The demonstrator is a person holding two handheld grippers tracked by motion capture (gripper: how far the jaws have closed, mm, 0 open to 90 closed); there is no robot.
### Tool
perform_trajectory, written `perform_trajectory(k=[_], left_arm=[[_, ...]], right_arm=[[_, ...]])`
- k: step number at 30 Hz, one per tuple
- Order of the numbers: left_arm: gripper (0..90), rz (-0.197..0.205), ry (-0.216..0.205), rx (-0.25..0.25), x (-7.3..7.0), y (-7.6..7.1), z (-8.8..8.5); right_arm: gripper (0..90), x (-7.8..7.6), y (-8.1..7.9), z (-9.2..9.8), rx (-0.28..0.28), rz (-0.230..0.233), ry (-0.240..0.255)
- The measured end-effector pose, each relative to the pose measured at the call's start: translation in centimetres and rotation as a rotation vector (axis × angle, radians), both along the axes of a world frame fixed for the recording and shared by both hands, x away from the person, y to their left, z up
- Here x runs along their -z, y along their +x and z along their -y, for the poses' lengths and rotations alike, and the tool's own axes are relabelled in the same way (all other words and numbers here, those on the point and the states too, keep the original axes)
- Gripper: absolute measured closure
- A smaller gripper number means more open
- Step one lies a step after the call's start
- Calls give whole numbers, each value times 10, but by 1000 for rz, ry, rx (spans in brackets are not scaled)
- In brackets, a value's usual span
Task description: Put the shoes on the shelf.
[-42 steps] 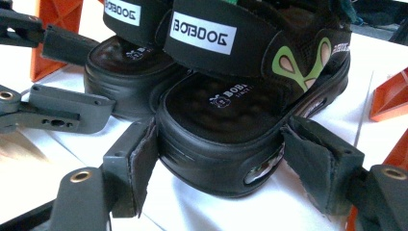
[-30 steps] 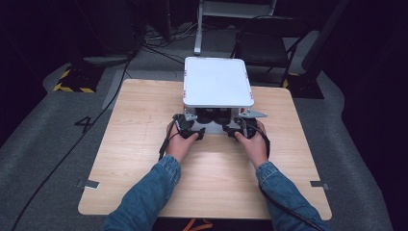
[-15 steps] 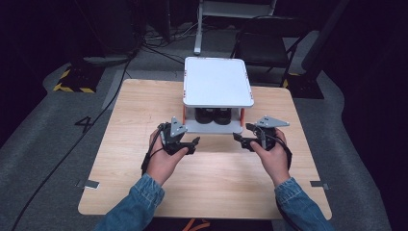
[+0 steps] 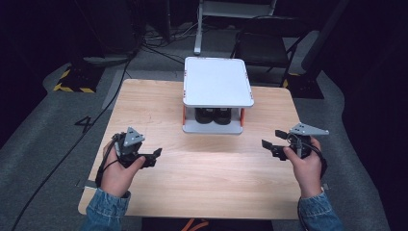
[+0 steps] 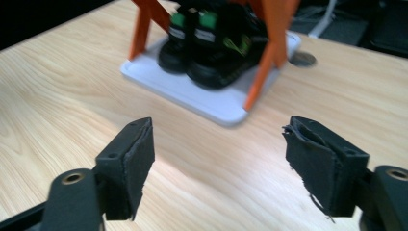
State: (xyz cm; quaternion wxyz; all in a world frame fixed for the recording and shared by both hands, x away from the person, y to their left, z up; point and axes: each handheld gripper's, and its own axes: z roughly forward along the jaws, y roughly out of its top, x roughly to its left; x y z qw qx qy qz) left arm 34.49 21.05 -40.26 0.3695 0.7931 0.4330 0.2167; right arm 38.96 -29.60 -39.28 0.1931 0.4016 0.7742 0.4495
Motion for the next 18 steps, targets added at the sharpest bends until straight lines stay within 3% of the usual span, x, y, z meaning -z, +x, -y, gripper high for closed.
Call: perform_trajectory(k=[2,3,4,5,8,10,15,16,18], left_arm=[[160,-48,7,-15,8,4,-7],[161,-48,7,-15,8,4,-7],[161,-126,17,9,20,7,-11],[163,-126,17,9,20,7,-11],[164,-204,55,17,40,13,-15],[167,-235,94,13,51,18,-20],[165,-279,96,-26,65,23,-27],[165,-316,99,-48,72,25,-31],[166,-325,105,-53,76,26,-34]], right_arm=[[238,2,0,10,11,-18,-15],[227,3,1,14,16,-29,-24],[207,5,2,19,7,-39,-41],[207,5,2,19,7,-39,-41],[196,18,6,31,21,-86,-98],[195,32,10,39,39,-128,-97],[196,50,15,45,52,-155,-89],[196,60,18,47,45,-170,-91],[195,66,20,47,45,-180,-91]])
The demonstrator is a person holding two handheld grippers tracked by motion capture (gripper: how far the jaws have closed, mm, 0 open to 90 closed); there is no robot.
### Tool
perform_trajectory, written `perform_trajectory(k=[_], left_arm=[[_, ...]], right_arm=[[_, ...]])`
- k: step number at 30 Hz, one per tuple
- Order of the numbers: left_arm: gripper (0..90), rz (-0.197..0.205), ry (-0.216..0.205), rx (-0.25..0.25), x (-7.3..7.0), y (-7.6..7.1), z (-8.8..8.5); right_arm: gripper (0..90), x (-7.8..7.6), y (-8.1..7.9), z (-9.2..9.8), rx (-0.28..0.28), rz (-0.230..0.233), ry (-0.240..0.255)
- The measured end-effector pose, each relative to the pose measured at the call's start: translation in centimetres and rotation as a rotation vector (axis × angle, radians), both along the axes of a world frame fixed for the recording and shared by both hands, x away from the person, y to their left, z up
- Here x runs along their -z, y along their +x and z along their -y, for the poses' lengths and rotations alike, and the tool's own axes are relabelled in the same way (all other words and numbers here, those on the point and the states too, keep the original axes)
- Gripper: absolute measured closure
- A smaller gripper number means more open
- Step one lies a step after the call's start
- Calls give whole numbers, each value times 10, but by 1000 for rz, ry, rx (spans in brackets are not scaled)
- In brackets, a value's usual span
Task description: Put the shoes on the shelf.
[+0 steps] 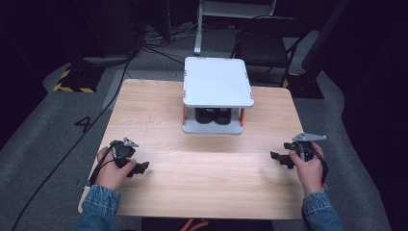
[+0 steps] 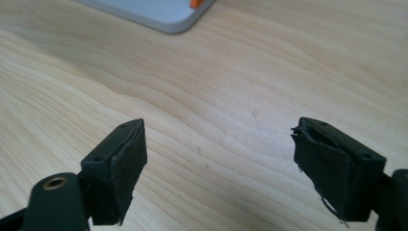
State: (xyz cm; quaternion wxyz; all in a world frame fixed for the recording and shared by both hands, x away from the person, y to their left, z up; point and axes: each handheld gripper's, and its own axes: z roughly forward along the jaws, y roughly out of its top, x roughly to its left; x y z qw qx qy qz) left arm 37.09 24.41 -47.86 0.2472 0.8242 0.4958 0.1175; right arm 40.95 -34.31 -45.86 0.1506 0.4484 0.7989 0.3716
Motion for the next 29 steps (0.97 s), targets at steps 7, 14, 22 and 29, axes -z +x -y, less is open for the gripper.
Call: perform_trajectory(k=[7,14,22,29], left_arm=[[162,56,-5,-30,13,6,-3],[81,146,-35,-106,23,16,-1],[0,173,-47,-115,27,19,-2],[0,170,-52,-119,27,19,-1]], right_arm=[[195,26,7,-3,-4,-1,16],[152,41,12,-13,58,37,-50],[0,47,20,-24,92,25,-103],[0,48,21,-26,104,25,-103]])
